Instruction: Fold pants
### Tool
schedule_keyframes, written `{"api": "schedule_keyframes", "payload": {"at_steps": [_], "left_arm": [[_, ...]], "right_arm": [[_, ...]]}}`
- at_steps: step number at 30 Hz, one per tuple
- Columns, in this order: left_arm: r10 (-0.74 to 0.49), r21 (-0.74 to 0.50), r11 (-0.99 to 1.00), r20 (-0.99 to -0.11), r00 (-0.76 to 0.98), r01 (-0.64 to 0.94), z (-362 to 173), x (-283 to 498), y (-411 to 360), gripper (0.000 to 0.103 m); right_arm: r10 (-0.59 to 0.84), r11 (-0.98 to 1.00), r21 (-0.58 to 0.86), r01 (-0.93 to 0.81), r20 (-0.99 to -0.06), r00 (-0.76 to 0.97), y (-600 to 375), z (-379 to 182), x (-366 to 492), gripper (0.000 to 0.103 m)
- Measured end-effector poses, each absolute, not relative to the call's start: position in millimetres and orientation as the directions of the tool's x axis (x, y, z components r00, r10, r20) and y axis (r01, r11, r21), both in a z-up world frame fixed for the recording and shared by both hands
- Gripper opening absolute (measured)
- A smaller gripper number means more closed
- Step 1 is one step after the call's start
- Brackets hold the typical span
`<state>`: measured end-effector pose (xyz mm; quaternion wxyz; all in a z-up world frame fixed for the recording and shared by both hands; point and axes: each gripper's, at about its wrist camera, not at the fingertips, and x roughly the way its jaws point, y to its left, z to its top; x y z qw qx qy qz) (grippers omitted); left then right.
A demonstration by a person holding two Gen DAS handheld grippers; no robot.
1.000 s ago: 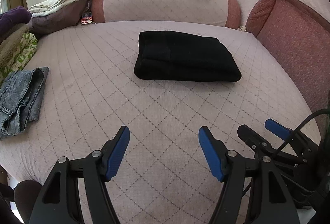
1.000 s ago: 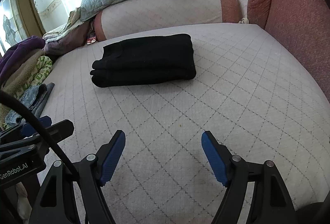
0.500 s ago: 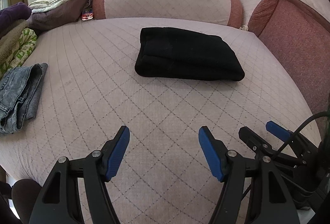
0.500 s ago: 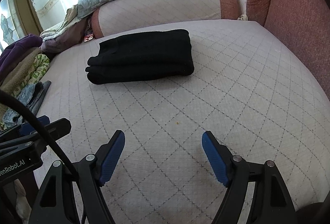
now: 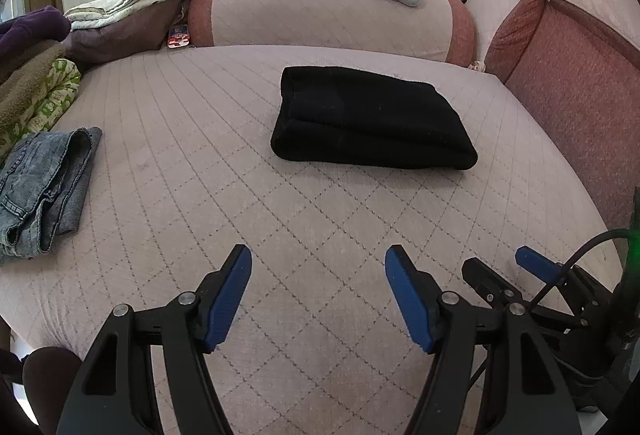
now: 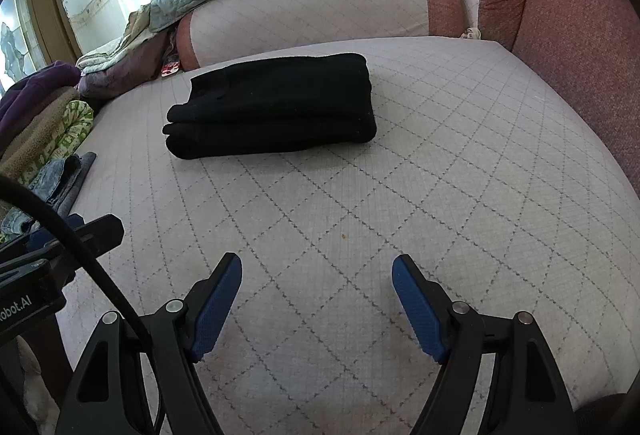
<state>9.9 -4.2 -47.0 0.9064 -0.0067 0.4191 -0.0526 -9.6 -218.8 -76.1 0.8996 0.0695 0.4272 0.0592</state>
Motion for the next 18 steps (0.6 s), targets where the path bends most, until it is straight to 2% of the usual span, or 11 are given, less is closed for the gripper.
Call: {"api": "schedule_keyframes", "payload": {"at_steps": [5, 8, 9, 10, 12, 15, 18], "left_arm": [[-0.079, -0.042, 0.997, -0.730, 0.678, 0.072, -39.5, 3.6, -2.1, 0.069], [-0.030, -0.008, 0.999, -0.660, 0.751, 0.033, -25.7, -8.4, -0.4, 0.069], [-0.009, 0.003, 1.000, -0.634, 0.774, 0.014, -20.5, -12.0, 0.5, 0.077], [0.014, 0.013, 1.000, -0.603, 0.798, -0.008, -14.2, -16.5, 1.8, 0.092], [0.049, 0.020, 0.999, -0.518, 0.854, -0.044, 2.0, -26.1, 5.2, 0.103], [0.100, 0.041, 0.995, -0.448, 0.888, -0.091, 18.5, -32.7, 6.2, 0.103], [0.133, 0.071, 0.991, -0.418, 0.899, -0.114, 28.5, -30.6, 4.2, 0.103]], "right_arm": [[0.163, 0.984, 0.172, -0.048, -0.758, 0.632, -218.7, -75.7, -10.0, 0.082], [0.158, 0.985, 0.166, -0.048, -0.753, 0.638, -218.5, -74.2, -12.5, 0.082], [0.157, 0.985, 0.164, -0.049, -0.751, 0.641, -218.5, -73.3, -13.2, 0.082], [0.155, 0.986, 0.162, -0.049, -0.748, 0.645, -218.5, -71.9, -14.1, 0.082], [0.156, 0.985, 0.162, -0.052, -0.742, 0.651, -218.5, -68.8, -14.9, 0.082], [0.157, 0.986, 0.155, -0.062, -0.729, 0.667, -217.8, -60.9, -14.8, 0.082], [0.165, 0.985, 0.152, -0.079, -0.723, 0.671, -214.8, -53.4, -13.6, 0.083]]}}
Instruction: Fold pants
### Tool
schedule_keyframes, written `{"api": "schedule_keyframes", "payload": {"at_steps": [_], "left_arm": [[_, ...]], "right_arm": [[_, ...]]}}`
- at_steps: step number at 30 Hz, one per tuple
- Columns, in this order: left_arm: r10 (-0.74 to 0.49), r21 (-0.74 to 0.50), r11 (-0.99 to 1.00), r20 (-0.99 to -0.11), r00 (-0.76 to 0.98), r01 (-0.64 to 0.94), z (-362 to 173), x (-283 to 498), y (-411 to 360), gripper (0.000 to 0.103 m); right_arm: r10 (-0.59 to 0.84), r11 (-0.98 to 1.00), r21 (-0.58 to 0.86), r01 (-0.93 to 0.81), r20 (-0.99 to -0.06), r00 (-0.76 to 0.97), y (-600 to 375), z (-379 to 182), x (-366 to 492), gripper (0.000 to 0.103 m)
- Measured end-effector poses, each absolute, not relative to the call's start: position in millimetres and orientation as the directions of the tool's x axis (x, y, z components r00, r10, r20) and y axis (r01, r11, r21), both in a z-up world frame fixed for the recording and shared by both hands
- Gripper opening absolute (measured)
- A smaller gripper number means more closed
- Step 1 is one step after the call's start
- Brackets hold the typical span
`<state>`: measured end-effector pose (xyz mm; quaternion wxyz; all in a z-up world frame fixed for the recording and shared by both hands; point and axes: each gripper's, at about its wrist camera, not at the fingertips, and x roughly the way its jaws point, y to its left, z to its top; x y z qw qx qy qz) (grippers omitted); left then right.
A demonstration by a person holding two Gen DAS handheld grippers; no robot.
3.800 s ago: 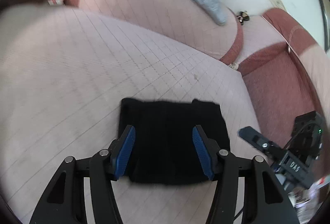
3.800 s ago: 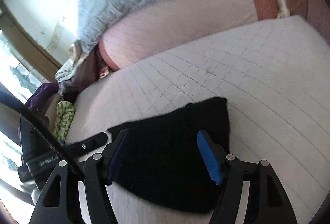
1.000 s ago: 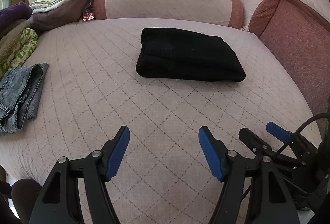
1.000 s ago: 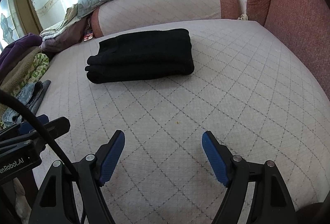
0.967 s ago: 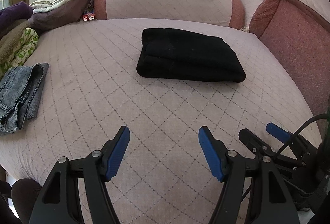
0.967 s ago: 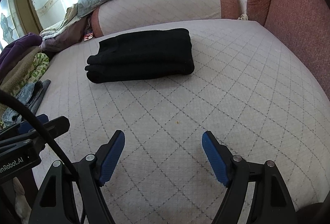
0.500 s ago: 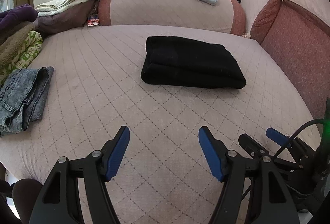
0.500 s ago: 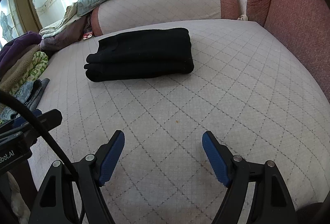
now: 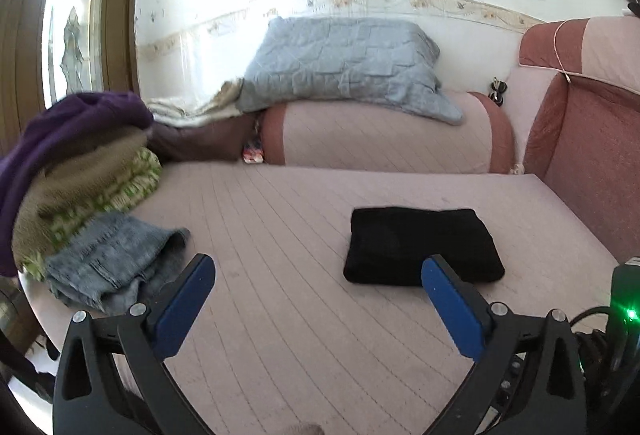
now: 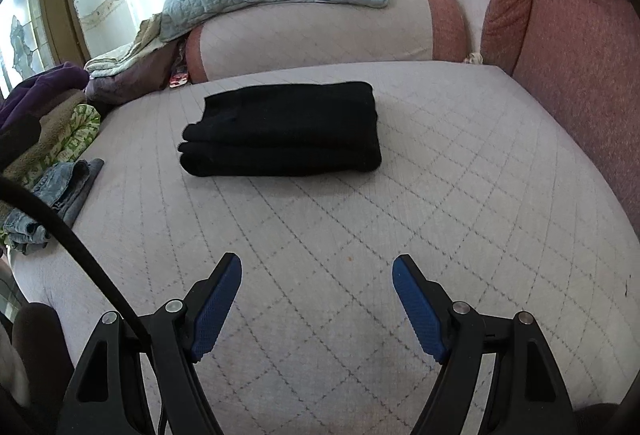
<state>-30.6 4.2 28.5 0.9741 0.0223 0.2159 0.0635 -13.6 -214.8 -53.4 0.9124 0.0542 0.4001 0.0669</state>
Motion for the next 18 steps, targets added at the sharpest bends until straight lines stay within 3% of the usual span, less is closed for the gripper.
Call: {"api": "schedule_keyframes", "payload": {"at_steps": [3, 12, 18], "left_arm": [[0.120, 0.105, 0.991, -0.450, 0.885, -0.081, 30.3, -21.4, -0.4, 0.103], [0.057, 0.053, 0.998, -0.637, 0.768, -0.030, -9.5, -9.1, 3.1, 0.103], [0.055, 0.030, 0.998, -0.695, 0.717, -0.048, -25.4, 1.8, 8.5, 0.103]], "right_arm": [[0.178, 0.983, 0.154, -0.096, -0.717, 0.674, -211.2, -45.9, -11.8, 0.083], [0.177, 0.984, 0.122, -0.129, -0.718, 0.673, -197.1, -39.1, -11.7, 0.085], [0.176, 0.984, 0.133, -0.116, -0.735, 0.654, -196.6, -44.1, -5.5, 0.086]]}}
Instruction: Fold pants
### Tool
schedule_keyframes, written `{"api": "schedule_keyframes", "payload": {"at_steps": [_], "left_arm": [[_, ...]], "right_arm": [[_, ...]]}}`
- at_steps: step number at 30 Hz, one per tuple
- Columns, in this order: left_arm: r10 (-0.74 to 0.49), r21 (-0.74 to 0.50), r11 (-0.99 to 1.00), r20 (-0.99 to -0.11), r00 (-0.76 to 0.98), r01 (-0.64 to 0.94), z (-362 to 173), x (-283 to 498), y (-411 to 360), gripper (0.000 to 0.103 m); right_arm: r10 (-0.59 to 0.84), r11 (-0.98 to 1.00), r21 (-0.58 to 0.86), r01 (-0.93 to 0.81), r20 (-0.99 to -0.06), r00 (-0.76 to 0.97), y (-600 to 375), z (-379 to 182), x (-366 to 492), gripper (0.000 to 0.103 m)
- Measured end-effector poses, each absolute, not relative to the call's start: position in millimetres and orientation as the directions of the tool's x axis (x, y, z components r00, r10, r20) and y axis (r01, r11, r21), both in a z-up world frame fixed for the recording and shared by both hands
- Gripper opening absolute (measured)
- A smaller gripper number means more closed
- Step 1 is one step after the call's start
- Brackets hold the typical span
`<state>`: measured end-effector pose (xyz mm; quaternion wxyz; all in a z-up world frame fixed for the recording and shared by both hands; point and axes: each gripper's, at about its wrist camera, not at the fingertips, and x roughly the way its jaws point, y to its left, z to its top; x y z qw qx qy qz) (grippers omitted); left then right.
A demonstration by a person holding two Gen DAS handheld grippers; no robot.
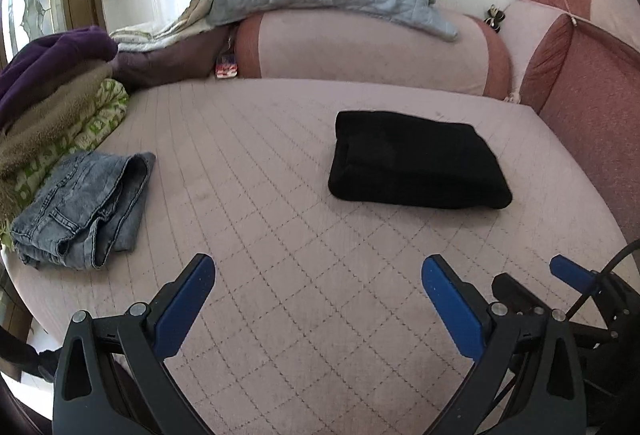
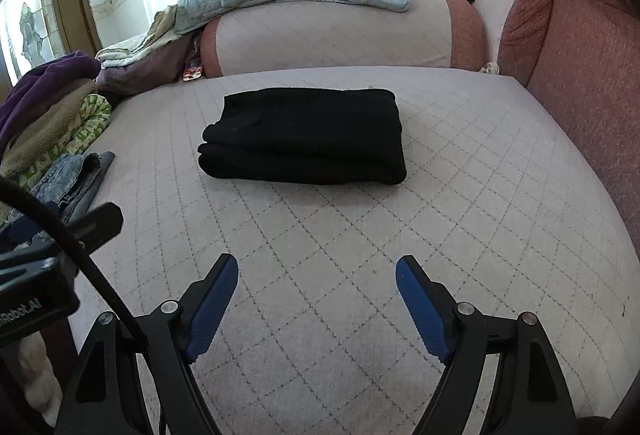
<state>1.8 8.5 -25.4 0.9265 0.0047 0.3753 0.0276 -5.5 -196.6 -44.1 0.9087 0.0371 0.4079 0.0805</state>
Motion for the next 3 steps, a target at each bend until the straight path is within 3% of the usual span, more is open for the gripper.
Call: {"api": "schedule_keyframes", "payload": {"at_steps": [3], "left_arm": [[0.041, 0.016, 0.999, -0.712, 0.701, -0.042, -29.2, 8.1, 8.0, 0.103]], "right_arm": [[0.181, 0.984, 0.136, -0.119, -0.745, 0.642, -194.1, -44.7, 3.1, 0.086]]}}
